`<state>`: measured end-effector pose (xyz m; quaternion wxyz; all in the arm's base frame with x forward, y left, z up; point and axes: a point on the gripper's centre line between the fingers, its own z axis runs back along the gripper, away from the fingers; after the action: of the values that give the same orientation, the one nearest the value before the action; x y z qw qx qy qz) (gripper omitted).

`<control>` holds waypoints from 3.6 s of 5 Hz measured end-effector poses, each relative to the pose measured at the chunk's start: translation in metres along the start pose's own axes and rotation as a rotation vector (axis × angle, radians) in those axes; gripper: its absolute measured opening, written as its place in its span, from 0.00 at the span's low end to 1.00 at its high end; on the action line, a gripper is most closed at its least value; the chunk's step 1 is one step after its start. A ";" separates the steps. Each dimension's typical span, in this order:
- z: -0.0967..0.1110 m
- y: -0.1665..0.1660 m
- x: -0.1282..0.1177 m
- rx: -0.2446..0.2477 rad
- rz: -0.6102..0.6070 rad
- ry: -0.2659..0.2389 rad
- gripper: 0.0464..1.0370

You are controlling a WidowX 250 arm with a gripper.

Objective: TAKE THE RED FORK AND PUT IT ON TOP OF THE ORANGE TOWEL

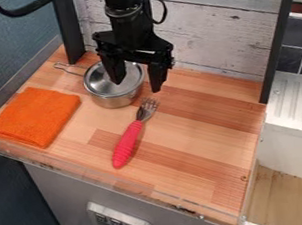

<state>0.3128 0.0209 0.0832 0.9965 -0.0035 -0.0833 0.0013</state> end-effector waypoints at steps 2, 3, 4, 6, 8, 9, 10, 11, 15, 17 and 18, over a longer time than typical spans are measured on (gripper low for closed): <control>-0.028 0.004 -0.022 -0.016 0.070 0.015 0.96; -0.046 0.010 -0.029 0.028 0.080 -0.006 0.96; -0.069 0.016 -0.033 0.079 0.090 0.012 0.96; -0.085 0.008 -0.030 0.058 0.057 0.026 0.66; -0.081 -0.002 -0.037 0.042 0.068 0.065 0.30; -0.063 -0.001 -0.033 0.007 0.105 0.066 0.30; -0.027 0.015 -0.034 -0.026 0.135 -0.006 0.30; -0.004 0.035 -0.044 -0.043 0.164 -0.060 0.30; -0.055 0.156 -0.052 0.079 0.352 0.046 0.30; -0.074 0.182 -0.036 0.127 0.301 0.110 0.30; -0.074 0.182 -0.034 0.132 0.275 0.120 0.35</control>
<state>0.2911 0.2026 0.0027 0.9882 0.0504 -0.0220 0.1429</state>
